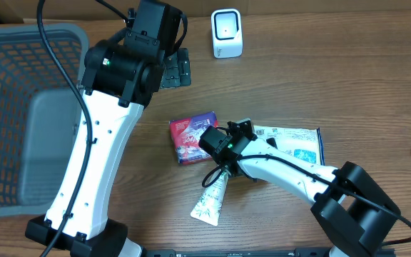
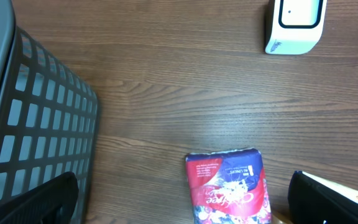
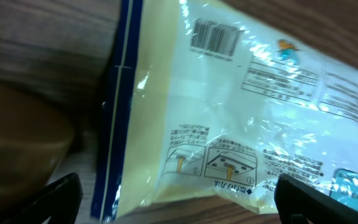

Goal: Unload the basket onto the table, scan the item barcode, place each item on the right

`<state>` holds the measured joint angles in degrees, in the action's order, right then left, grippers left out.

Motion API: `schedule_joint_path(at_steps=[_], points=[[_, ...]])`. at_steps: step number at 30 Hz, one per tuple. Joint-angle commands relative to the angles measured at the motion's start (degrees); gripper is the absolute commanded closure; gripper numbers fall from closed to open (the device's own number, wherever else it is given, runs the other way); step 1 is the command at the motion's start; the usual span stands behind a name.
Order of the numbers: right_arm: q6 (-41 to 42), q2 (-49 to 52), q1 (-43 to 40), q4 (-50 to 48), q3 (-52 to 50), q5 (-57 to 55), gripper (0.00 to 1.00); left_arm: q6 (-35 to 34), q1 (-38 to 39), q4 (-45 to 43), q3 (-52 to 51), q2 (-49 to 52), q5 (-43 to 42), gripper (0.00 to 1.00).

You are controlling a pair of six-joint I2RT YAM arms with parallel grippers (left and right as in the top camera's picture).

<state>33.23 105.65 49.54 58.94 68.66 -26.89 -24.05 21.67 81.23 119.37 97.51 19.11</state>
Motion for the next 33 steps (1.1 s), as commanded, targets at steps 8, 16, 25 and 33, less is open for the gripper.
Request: schedule_joint_path(at_steps=[8,16,25,33], points=[[4.9,-11.6,-1.6,2.8,1.8,10.1,0.0,-0.4,0.1,0.0,0.7,-1.3,0.8,0.0],[1.7,-25.9,-13.2,0.2,2.1,25.2,0.96,-0.4,0.1,-2.7,0.7,-1.3,0.7,0.0],[-21.0,-23.0,-40.7,-7.5,-5.9,62.9,0.96,-0.2,0.1,-1.4,0.7,-1.3,3.6,0.0],[-39.5,-12.9,-54.6,-12.2,-17.1,84.5,0.96,-0.2,0.1,-0.3,0.7,-1.3,3.6,0.0]])
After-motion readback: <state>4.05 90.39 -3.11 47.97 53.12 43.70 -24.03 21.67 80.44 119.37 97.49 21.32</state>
